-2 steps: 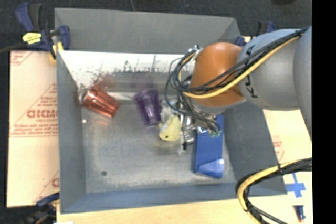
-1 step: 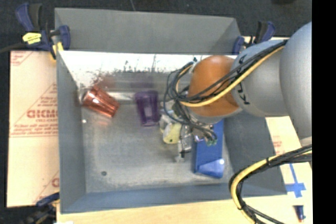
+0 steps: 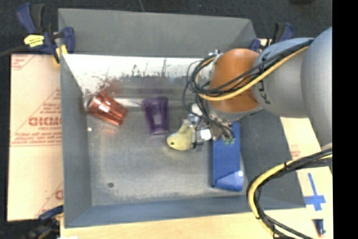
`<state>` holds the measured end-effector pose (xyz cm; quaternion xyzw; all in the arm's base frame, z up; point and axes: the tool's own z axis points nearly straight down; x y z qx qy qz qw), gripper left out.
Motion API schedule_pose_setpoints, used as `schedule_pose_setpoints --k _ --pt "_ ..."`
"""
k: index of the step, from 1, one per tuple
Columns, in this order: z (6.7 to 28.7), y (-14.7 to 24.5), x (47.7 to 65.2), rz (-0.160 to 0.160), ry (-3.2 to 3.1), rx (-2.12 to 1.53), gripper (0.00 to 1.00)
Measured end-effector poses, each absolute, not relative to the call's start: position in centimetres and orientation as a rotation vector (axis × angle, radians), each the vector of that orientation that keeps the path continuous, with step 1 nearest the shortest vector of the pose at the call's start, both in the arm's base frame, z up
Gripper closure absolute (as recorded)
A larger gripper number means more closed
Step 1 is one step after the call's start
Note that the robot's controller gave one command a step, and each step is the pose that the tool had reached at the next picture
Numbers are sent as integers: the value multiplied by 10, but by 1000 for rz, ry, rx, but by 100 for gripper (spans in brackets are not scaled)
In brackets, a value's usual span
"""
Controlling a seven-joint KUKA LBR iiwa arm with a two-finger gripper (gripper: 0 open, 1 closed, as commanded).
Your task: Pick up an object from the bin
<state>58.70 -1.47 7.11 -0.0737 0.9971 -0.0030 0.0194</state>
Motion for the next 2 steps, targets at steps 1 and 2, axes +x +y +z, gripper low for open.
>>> schedule_pose_setpoints --k 1,2 --pt "71 -15 587 -10 3094 -230 100" --pt "145 7 608 -8 3097 -220 100"
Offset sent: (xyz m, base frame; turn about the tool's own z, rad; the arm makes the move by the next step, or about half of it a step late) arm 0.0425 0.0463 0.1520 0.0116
